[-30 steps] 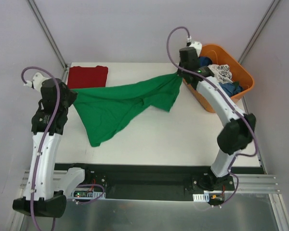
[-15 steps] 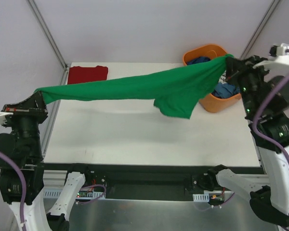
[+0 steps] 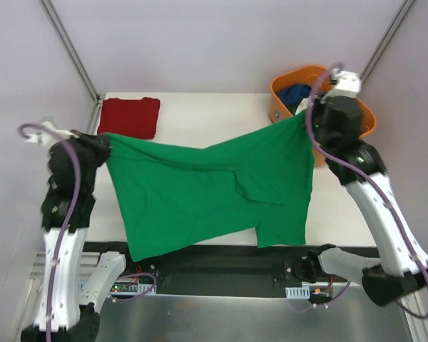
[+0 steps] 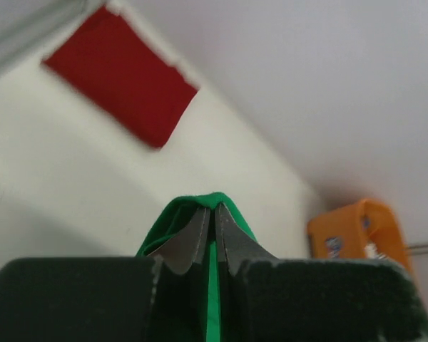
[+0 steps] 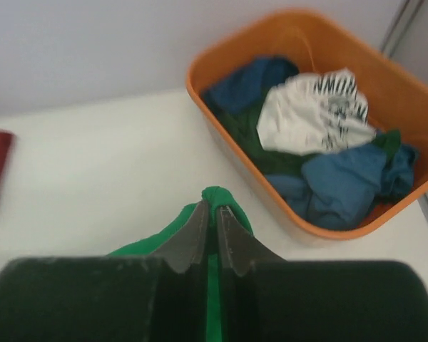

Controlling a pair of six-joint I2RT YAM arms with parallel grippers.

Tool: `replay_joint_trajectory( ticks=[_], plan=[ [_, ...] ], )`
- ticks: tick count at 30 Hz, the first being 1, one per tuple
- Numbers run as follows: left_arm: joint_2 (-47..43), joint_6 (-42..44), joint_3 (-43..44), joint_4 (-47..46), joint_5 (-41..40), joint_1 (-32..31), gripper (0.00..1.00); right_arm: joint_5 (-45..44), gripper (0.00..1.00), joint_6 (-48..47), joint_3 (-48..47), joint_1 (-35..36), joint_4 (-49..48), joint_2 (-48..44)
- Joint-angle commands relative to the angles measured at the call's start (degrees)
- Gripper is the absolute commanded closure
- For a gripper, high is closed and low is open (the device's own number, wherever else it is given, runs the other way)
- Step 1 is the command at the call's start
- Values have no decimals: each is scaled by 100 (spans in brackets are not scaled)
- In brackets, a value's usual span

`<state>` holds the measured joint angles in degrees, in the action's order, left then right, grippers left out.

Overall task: Fold and stack the t-shirts
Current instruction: Flatten out the tshirt

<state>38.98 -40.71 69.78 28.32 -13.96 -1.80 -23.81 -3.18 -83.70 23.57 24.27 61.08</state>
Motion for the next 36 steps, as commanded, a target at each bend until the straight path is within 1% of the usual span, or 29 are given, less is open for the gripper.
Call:
replay_joint_trajectory(
  ticks=[1, 2, 3, 4, 5, 6, 7, 8, 9, 11, 14, 15, 18, 20, 21, 22, 25, 26, 27, 28, 29, 30, 31, 32, 33, 35, 36],
  plan=[
    [951, -561, -1395, 60, 647, 22, 100, 137, 93, 150, 600, -326, 139, 1375],
    [1397, -535, -1545, 51, 744, 22, 100, 236, 93, 264, 661, -449, 148, 1650],
    [1637, -500, -1720, 60, 937, 22, 100, 324, 92, 448, 627, -494, 226, 1949],
    [1874, -482, -1765, 60, 999, 22, 100, 473, 93, 493, 575, -529, 271, 2561],
    [2329, -482, -1809, 51, 1035, 13, 100, 474, 93, 546, 357, -573, 341, 2854],
    [2551, -499, -1784, 51, 1035, 22, 100, 457, 94, 573, 233, -573, 472, 3153],
    [2744, -491, -1740, 43, 992, 13, 100, 404, 94, 573, 110, -573, 508, 3660],
    [3112, -456, -1679, 34, 965, 22, 100, 378, 94, 590, -48, -564, 561, 3874],
    [3281, -429, -1539, 34, 930, 22, 100, 369, 93, 599, -293, -564, 648, 4068],
    [3702, -350, -1319, 25, 877, 22, 100, 386, 91, 608, -462, -573, 666, 4429],
    [4089, -332, -1169, 25, 903, 22, 100, 421, 77, 600, -603, -573, 684, 4588],
    [4169, -332, -1090, 25, 921, 13, 100, 421, 62, 599, -604, -573, 728, 4588],
    [4372, -315, -967, 25, 903, 22, 100, 456, 36, 608, -525, -573, 877, 4440],
    [4442, -306, -905, 25, 868, 22, 100, 597, 30, 608, -209, -564, 877, 4124],
    [4460, -306, -896, 25, 860, 22, 100, 667, 25, 643, -78, -564, 895, 3827],
    [4469, -306, -896, 25, 859, 22, 100, 885, 25, 643, 289, -564, 878, 3676],
    [4478, -297, -940, 34, 868, 22, 100, 1429, 25, 783, 924, -564, 904, 2990],
    [4469, -297, -992, 25, 877, 22, 100, 1597, 25, 836, 1387, -564, 921, 2823],
    [4460, -297, -1019, 34, 903, 22, 100, 1790, 26, 967, 1609, -564, 948, 2526],
    [4434, -297, -1054, 25, 912, 22, 100, 2132, 26, 1047, 1811, -564, 965, 2392],
    [4399, -297, -1106, 25, 921, 22, 100, 2266, 27, 1117, 2205, -564, 1000, 2287],
    [4381, -289, -1133, 25, 956, 22, 100, 2328, 29, 1205, 2348, -556, 1105, 2173],
    [4346, -280, -1151, 25, 982, 22, 100, 2572, 31, 1319, 2489, -564, 1167, 2145],
    [4329, -271, -1185, 25, 1009, 22, 100, 2583, 32, 1355, 2690, -564, 1237, 2136],
    [4302, -271, -1203, 34, 1035, 22, 100, 2575, 37, 1407, 2797, -556, 1247, 2128],
    [4267, -253, -1230, 25, 1105, 22, 100, 2522, 42, 1574, 2947, -564, 1125, 2110],
    [4258, -245, -1238, 34, 1123, 22, 100, 2539, 47, 1636, 3165, -564, 1019, 2084]
  ],
)
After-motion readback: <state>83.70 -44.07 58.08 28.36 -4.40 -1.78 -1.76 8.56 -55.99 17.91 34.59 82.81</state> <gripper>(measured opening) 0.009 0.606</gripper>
